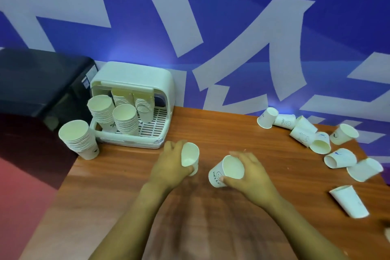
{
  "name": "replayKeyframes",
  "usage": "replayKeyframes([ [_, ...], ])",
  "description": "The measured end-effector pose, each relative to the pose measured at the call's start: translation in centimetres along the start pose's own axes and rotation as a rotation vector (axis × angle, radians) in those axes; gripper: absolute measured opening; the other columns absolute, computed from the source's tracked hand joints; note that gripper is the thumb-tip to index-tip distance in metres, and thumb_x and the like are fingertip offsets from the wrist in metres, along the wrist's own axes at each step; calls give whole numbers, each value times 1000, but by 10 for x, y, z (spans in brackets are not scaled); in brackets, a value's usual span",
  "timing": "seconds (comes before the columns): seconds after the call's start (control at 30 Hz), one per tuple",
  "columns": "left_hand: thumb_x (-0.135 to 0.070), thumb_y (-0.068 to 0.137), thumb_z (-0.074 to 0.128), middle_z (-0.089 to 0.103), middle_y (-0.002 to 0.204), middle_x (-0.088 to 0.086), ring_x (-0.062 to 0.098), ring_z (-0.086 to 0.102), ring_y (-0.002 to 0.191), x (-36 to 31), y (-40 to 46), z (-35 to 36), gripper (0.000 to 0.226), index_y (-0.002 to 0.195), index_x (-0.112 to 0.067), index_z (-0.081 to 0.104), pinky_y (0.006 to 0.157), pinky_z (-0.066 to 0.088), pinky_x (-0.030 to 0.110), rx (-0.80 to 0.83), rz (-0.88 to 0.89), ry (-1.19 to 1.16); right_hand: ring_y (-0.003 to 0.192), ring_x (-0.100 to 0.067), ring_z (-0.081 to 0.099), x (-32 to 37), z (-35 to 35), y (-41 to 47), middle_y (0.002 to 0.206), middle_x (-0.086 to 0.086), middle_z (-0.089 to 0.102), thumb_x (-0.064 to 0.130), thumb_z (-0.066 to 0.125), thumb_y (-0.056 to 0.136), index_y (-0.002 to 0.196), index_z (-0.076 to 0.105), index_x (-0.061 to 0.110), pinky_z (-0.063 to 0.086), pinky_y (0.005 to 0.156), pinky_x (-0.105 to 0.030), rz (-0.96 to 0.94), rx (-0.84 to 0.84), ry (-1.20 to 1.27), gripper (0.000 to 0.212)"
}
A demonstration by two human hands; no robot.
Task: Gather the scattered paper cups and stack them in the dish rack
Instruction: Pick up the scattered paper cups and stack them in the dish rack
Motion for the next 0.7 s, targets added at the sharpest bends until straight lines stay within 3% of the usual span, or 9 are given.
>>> replayKeyframes([
  [0.2, -40, 73, 74, 35, 120, -1, 23, 52, 105, 5, 7, -7, 63, 125, -26, 42, 87, 49, 36, -18, -2, 102, 116, -9, 46, 5, 5, 29, 120, 11, 49, 40, 82, 67, 128, 52, 29, 36, 98, -23, -7, -25, 19, 69],
  [0.4, -45, 75, 73, 44, 122, 3, 26, 53, 107, 40, 35, -83, 69, 133, -27, 39, 84, 49, 37, -260, -48, 242, 116, -13, 47, 7, 47, 61, 120, 13, 48, 41, 82, 66, 128, 52, 32, 39, 99, -29, 14, 47, 129, 70],
  [0.5, -43, 77, 71, 42, 123, 3, 24, 52, 107, 46, 51, -96, 76, 142, -36, 32, 88, 50, 39, -231, -25, 281, 117, -14, 46, 9, 63, 65, 121, 13, 46, 43, 82, 66, 129, 50, 33, 39, 100, -31, 42, 80, 127, 71],
  [0.7, -40, 78, 67, 43, 128, 0, 26, 45, 114, 51, 93, -100, 64, 134, -32, 37, 90, 37, 38, -196, 60, 553, 115, -9, 48, 19, 58, 71, 118, 17, 47, 42, 82, 68, 128, 50, 34, 37, 93, -24, 75, 19, 129, 68],
])
Point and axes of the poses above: each hand's wrist, its own y-axis towards the middle knuckle, its own z-axis out of the palm, x = y × z, the point moved 9 cm from there along y, towards the middle knuckle
